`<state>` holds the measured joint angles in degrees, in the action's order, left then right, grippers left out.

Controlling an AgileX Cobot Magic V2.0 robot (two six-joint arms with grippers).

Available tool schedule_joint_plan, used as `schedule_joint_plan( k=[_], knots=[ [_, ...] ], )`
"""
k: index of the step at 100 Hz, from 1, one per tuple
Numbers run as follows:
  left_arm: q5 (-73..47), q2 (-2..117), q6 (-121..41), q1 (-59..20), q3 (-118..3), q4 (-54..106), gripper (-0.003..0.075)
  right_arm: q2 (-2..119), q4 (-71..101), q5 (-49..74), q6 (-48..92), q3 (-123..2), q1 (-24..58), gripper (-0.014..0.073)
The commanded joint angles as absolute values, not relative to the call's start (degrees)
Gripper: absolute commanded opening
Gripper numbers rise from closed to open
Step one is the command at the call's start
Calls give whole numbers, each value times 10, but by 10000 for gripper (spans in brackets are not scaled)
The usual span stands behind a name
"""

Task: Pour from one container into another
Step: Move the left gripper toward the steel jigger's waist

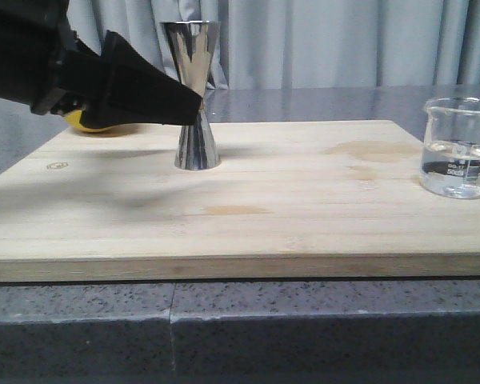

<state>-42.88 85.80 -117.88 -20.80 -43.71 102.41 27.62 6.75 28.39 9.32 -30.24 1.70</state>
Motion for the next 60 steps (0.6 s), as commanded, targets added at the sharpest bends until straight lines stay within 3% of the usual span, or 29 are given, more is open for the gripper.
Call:
schedule_joint_plan(
  k=[1, 60],
  knots=[
    [-489, 858, -1182, -205, -465, 1059, 639, 284, 62, 240, 97, -317, 18, 421],
    [-560, 970, -1195, -205, -548, 1059, 639, 284, 58, 238, 97, -317, 18, 421]
  ],
)
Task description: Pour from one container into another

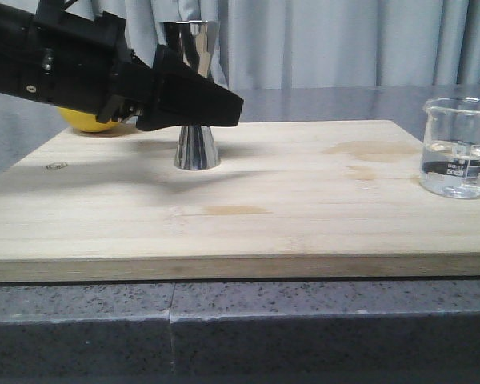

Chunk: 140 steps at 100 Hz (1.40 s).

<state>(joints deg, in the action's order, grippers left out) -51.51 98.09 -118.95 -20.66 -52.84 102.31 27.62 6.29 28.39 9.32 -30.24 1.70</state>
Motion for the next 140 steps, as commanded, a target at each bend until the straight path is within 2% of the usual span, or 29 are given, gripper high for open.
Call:
schedule_joint_plan(
  k=[1, 14, 63, 91, 117, 140],
  knots=[
    [-560, 969, -1195, -205, -549, 1059, 639, 284, 58, 238, 97, -317, 18, 421],
    [-564, 981, -1202, -205, -550, 1059, 599, 284, 58, 238, 97, -317, 18, 421],
    [-566, 982, -1202, -205, -550, 1059, 235, 284, 57, 236, 97, -317, 18, 421],
    [-570, 982, -1202, -205, -550, 1059, -17, 284, 57, 236, 103, -317, 18, 420],
    [-590, 982, -1202, -205, -550, 1059, -19, 284, 69, 236, 151, -299, 30, 420],
    [-630, 982, -1202, -205, -560, 1059, -19, 284, 69, 145, 151, -225, 83, 421]
  ],
)
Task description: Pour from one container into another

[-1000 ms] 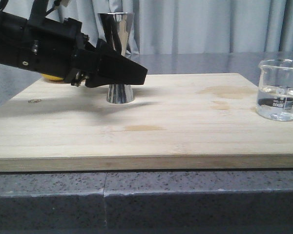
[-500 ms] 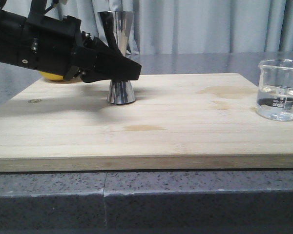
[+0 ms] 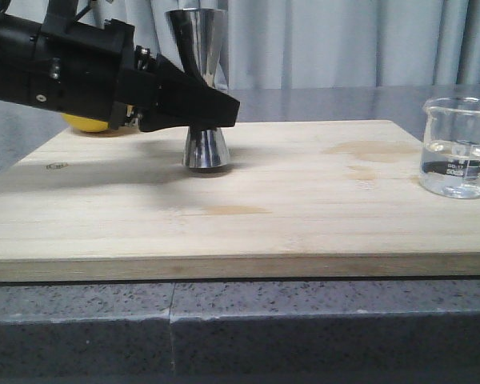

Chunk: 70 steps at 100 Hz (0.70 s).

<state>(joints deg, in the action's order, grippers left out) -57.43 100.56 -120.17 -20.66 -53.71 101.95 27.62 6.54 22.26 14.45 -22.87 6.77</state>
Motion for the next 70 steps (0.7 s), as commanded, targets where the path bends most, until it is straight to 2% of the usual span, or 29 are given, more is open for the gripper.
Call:
schedule_joint_plan(
  k=[1, 30, 47, 70],
  knots=[
    [-631, 982, -1202, -205, -560, 1059, -19, 284, 69, 141, 151, -223, 86, 421],
    [-652, 981, -1202, -205, -595, 1059, -19, 284, 72, 121, 151, -213, 129, 421],
    [-654, 981, -1198, -205, -602, 1059, -19, 292, 75, 69, 151, -186, 139, 422],
    [-654, 981, -1198, -205, -611, 1059, -19, 317, 79, 37, 150, -174, 159, 515]
  ],
)
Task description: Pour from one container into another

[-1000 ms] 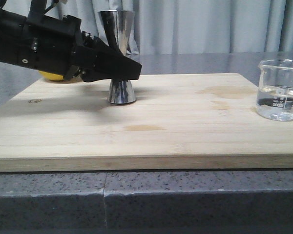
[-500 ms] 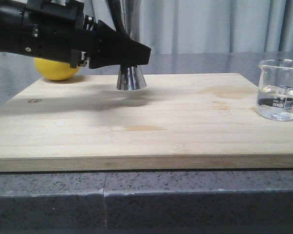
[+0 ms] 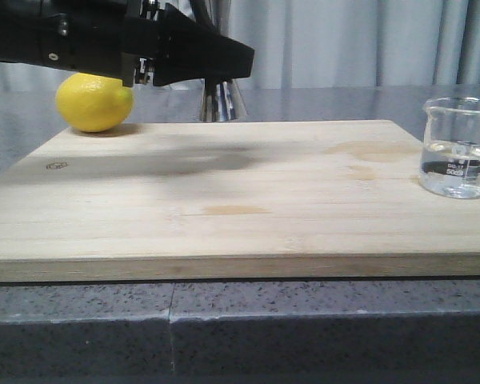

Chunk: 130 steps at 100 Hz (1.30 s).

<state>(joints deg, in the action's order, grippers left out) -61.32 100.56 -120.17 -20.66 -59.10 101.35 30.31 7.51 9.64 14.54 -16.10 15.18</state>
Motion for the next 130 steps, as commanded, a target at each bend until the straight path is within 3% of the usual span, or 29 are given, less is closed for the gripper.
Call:
schedule_joint_plan(
  k=[1, 60, 130],
  knots=[
    [-654, 981, -1198, -205, -611, 1059, -19, 319, 79, 34, 150, -174, 160, 523],
    [-654, 981, -1198, -205, -622, 1059, -19, 499, 79, -130, 148, -174, 203, 543],
    [-654, 981, -1198, -205, -622, 1059, -19, 606, 79, -265, 148, -174, 223, 543]
  ],
)
